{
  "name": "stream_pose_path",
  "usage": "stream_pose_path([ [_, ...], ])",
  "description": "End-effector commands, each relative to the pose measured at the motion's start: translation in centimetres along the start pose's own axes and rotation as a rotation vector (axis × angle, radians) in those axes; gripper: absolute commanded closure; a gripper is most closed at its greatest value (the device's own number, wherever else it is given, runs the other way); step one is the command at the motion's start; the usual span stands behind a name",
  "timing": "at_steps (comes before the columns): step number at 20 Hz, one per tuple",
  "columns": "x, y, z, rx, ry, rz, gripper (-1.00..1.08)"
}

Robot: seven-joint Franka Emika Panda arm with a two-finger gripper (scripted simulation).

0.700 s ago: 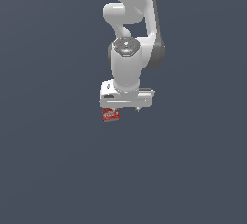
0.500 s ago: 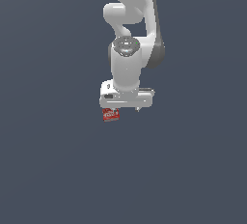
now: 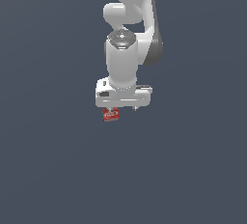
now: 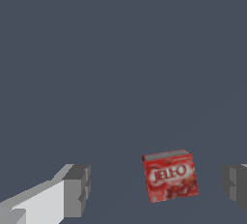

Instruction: Pick up the object and move it to a goal position.

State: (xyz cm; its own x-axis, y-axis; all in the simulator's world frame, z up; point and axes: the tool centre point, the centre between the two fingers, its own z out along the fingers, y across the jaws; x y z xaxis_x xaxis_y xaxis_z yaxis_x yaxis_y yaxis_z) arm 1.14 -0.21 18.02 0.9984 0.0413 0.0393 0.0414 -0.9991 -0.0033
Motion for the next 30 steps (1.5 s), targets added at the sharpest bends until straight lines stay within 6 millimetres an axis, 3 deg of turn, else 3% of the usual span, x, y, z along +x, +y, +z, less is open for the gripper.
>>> stream_pose_path([
  [1,0.0,0.0,0.0,0.0,-0.001,-0.002,-0.92],
  [15,-0.6,0.3,1.1,0.005,-0.005,0.106,-0.92],
  [30,-2.8,1.9,4.7,0.01,-0.022,0.51,-0.92],
])
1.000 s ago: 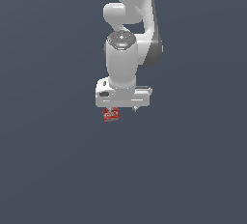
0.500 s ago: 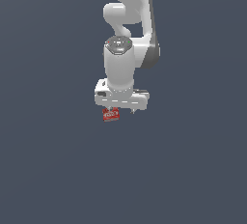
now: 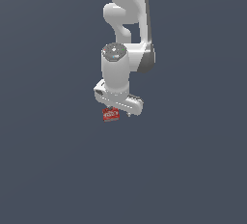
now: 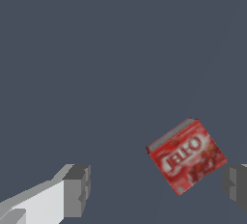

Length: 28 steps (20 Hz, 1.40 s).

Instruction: Pick up the object and move it to a goal position.

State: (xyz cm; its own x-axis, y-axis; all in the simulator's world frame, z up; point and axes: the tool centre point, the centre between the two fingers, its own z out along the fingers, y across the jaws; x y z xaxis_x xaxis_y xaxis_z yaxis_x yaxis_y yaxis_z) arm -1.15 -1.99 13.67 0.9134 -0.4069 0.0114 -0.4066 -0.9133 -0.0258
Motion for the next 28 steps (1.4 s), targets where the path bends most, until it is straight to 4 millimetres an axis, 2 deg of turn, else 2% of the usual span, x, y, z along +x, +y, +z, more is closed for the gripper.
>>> stream_pose_path([
  [1,-0.3,0.5,0.7,0.0,-0.002,0.081,-0.92],
  [20,-2.4,4.9,5.2,-0.017,-0.007,0.685,-0.92],
  [28,-3.0,6.3,6.4,-0.025,-0.002,0.868,-0.92],
])
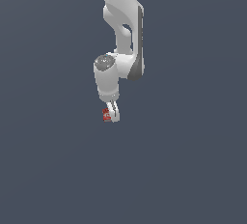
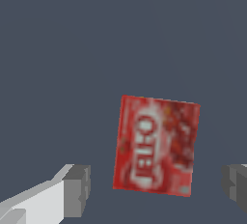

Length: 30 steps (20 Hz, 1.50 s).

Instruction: Pick up the object and move it to a goal position.

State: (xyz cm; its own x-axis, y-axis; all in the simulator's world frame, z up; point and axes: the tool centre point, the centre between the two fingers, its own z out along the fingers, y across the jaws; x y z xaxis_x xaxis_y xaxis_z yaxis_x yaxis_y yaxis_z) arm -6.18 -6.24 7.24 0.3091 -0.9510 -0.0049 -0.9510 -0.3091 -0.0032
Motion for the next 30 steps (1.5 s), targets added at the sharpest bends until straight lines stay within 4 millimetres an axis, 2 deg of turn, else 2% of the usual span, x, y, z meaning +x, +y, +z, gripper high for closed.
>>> stream_pose_path([
  [1,0.2,0.4,0.3,-0.001,0.002,0.046,-0.92],
  [14,0.4,0.9,1.0,-0.003,0.005,0.108,-0.92],
  [24,0.4,1.0,5.0,-0.003,0.005,0.113,-0.92],
  [29,0.4,1.0,5.7,-0.003,0.005,0.113,-0.92],
  [30,0.4,1.0,5.7,-0.003,0.005,0.113,1.08],
])
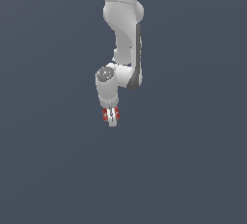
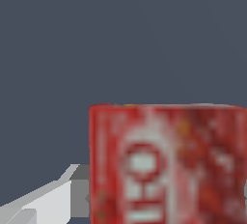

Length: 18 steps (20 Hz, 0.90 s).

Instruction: Pick up the object and move it to a goal position.

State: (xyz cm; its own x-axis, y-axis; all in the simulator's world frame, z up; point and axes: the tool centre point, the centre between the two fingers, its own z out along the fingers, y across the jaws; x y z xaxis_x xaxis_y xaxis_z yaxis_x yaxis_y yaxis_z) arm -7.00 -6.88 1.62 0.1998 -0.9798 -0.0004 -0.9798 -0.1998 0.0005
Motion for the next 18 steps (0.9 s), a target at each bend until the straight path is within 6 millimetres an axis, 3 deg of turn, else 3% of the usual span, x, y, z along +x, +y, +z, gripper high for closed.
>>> stream_pose_path([
  [1,0.0,0.0,0.1,0.0,0.0,0.0,1.08],
  [12,0.0,0.0,-0.1,0.002,0.0,0.0,1.08],
  [18,0.7,0.4,-1.6,0.002,0.0,0.0,1.08],
])
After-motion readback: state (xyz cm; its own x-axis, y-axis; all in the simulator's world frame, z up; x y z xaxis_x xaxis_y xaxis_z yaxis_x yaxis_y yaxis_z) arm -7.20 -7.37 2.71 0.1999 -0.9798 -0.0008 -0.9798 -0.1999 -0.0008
